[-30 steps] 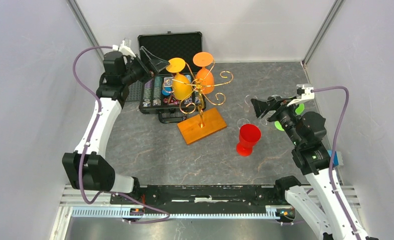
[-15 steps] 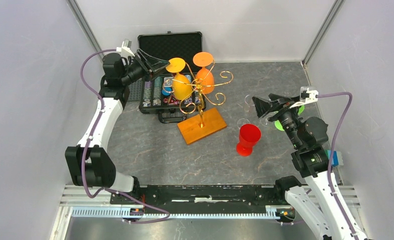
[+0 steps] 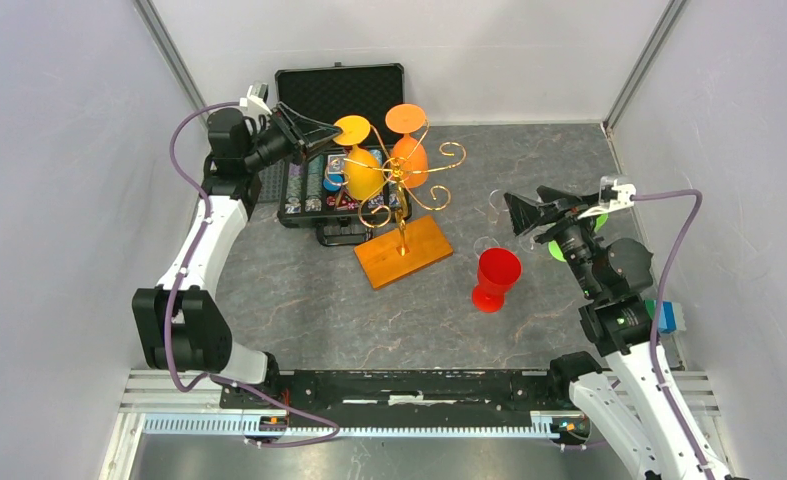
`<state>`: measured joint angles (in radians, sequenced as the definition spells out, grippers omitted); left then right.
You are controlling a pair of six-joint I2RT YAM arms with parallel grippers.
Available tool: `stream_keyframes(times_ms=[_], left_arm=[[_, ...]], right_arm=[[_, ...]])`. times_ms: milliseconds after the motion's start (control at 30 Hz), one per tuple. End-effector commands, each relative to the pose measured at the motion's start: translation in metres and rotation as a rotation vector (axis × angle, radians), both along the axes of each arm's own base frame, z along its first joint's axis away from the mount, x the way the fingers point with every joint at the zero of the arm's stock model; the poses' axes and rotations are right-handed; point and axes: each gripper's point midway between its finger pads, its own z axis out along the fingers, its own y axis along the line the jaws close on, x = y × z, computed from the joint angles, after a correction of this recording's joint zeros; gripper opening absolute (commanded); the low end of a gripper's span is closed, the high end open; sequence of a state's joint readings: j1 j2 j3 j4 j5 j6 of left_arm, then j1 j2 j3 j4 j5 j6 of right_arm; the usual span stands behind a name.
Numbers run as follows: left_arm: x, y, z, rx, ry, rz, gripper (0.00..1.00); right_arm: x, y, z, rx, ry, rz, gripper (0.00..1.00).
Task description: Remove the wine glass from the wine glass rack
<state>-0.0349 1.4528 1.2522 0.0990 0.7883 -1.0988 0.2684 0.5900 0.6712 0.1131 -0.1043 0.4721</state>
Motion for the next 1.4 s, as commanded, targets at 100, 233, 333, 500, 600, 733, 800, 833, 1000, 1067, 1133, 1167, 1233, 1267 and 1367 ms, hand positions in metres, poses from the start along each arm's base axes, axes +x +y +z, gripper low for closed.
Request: stream_keyframes(times_ms=[100, 233, 333, 500, 600, 733, 800, 833, 1000, 1067, 1133, 1167, 1233, 1267, 1367], left_arm=[[-0.001, -0.005, 0.020, -0.097, -0.018, -0.020, 0.27], [0.000, -0.006, 0.021, -0.125, -0.010, -0.026, 0.22], [-0.002, -0.007, 0.023, -0.127, -0.018, -0.032, 0.17], [-0.004, -0.007, 0.025, -0.133, -0.018, -0.028, 0.02], [-0.008, -0.006, 0.035, -0.145, -0.042, -0.026, 0.02], [-0.020, -0.004, 0.060, -0.155, -0.108, -0.004, 0.02], [-0.023, -0.002, 0.068, -0.158, -0.126, 0.011, 0.02], [-0.023, -0.001, 0.071, -0.159, -0.134, 0.020, 0.02], [-0.019, -0.004, 0.079, -0.149, -0.168, 0.017, 0.02], [-0.018, -0.008, 0.081, -0.136, -0.190, 0.011, 0.02], [-0.017, -0.014, 0.082, -0.128, -0.213, -0.007, 0.02], [-0.017, -0.017, 0.081, -0.127, -0.211, -0.017, 0.02], [-0.014, -0.024, 0.079, -0.123, -0.211, -0.040, 0.02], [-0.012, -0.027, 0.077, -0.122, -0.207, -0.048, 0.02], [-0.009, -0.034, 0.073, -0.120, -0.196, -0.069, 0.02]], right_arm=[[-0.007, -0.007, 0.013, 0.021, -0.105, -0.032, 0.85], [-0.013, -0.012, 0.019, 0.039, -0.145, -0.047, 0.85], [-0.015, -0.015, 0.022, 0.047, -0.159, -0.061, 0.85], [-0.018, -0.017, 0.026, 0.054, -0.171, -0.069, 0.85], [-0.019, -0.018, 0.027, 0.055, -0.178, -0.072, 0.85], [-0.022, -0.022, 0.030, 0.062, -0.192, -0.086, 0.85], [-0.022, -0.023, 0.031, 0.065, -0.196, -0.090, 0.85], [-0.023, -0.023, 0.031, 0.067, -0.198, -0.091, 0.85], [-0.024, -0.024, 0.033, 0.070, -0.202, -0.092, 0.85], [-0.025, -0.024, 0.033, 0.070, -0.203, -0.095, 0.85], [-0.026, -0.025, 0.033, 0.067, -0.208, -0.097, 0.85], [-0.026, -0.025, 0.034, 0.066, -0.210, -0.097, 0.85], [-0.028, -0.026, 0.035, 0.065, -0.217, -0.098, 0.85], [-0.028, -0.026, 0.036, 0.065, -0.219, -0.099, 0.85], [-0.029, -0.026, 0.037, 0.059, -0.222, -0.101, 0.85]])
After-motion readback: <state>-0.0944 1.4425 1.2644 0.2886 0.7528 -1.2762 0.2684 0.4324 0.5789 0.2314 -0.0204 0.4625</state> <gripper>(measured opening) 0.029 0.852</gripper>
